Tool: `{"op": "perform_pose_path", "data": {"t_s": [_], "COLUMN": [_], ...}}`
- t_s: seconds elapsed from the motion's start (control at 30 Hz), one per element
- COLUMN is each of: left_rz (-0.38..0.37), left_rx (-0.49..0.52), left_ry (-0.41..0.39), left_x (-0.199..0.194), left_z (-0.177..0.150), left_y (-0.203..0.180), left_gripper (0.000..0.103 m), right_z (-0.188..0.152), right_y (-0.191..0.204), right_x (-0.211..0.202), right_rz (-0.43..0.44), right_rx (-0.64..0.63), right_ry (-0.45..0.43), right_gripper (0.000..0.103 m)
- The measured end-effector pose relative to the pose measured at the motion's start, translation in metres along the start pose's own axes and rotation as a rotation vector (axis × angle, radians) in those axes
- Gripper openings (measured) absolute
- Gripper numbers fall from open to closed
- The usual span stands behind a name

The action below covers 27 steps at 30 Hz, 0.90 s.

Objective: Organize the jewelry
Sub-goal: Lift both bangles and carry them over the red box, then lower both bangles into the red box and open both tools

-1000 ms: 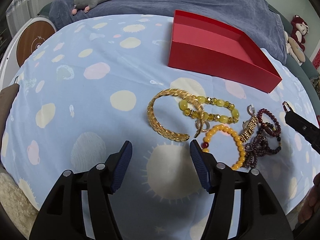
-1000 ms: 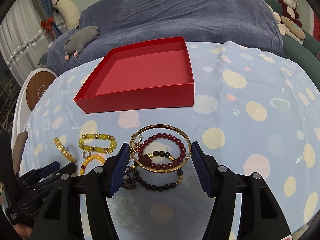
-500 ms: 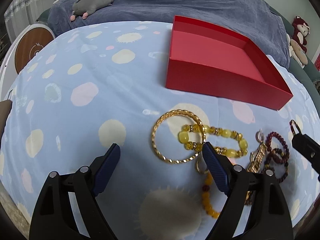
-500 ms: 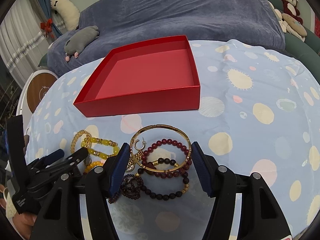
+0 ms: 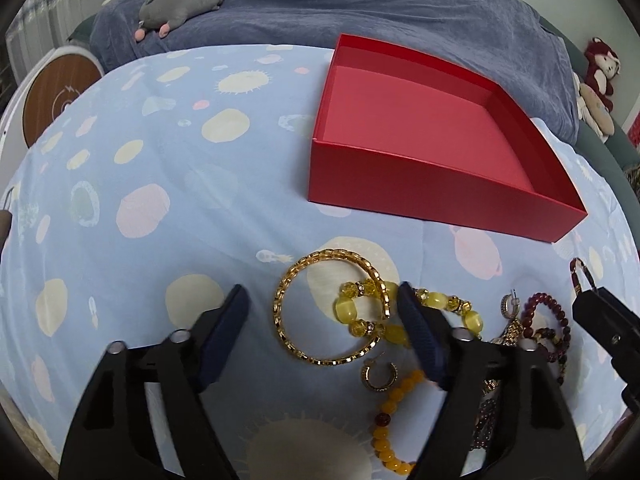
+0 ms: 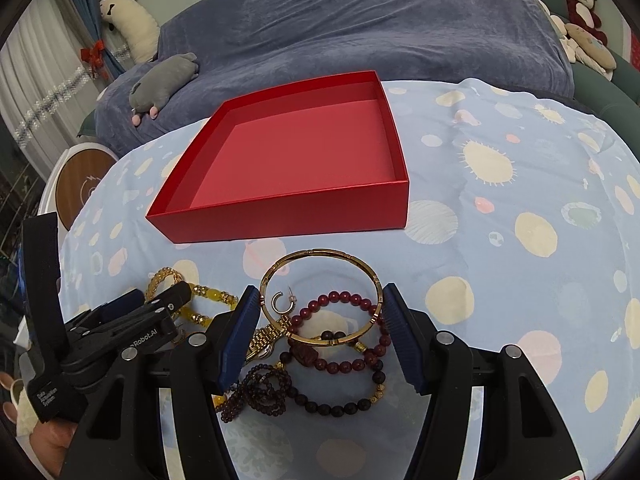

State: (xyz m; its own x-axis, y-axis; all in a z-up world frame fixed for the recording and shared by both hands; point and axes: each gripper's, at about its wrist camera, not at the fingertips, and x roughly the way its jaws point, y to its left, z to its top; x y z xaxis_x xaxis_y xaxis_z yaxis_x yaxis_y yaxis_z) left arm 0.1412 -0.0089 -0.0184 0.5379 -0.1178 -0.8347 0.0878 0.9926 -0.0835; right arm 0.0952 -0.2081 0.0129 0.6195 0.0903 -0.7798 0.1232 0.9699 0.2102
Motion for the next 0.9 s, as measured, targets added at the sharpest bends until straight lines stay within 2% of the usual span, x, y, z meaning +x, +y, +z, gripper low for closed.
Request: {"op": "perform_pose_path", "data": {"t_s": [0.1, 0.27, 0.5, 0.7, 0.9], "left_rz": [-0.014, -0.038, -0.086, -0.104, -0.129], "left_rx": [0.007, -0.021, -0.028, 0.047, 0.091], "left_ry": [0.003, 0.013, -0.01, -0.073, -0.11], "left_x": [-0.002, -0.008, -0.044, -0.055, -0.03], "left_z": [0.002, 0.002, 0.011, 0.062, 0.13], "left_y": [0.0, 0.007, 0.011, -0.008, -0.036], "left_gripper": [0.053, 0.053, 0.053, 0.053, 0.053], "right_z": [0.001, 0.001, 0.018, 0.072, 0.136], "right_y": [0.0, 0.003, 0.001, -0.001, -0.002], "right_x": [0.0, -0.006, -0.025, -0.026, 0.007], "right_rz": [0.001, 0.002, 0.033, 0.064, 0.07], "right_rx": [-0.001, -0.007, -0.01, -0.01, -0.016], "right_ry": [0.0, -0.011, -0.057, -0.117, -0.135], "right_gripper": [0.06, 0.06, 0.06, 0.06, 0.06]}}
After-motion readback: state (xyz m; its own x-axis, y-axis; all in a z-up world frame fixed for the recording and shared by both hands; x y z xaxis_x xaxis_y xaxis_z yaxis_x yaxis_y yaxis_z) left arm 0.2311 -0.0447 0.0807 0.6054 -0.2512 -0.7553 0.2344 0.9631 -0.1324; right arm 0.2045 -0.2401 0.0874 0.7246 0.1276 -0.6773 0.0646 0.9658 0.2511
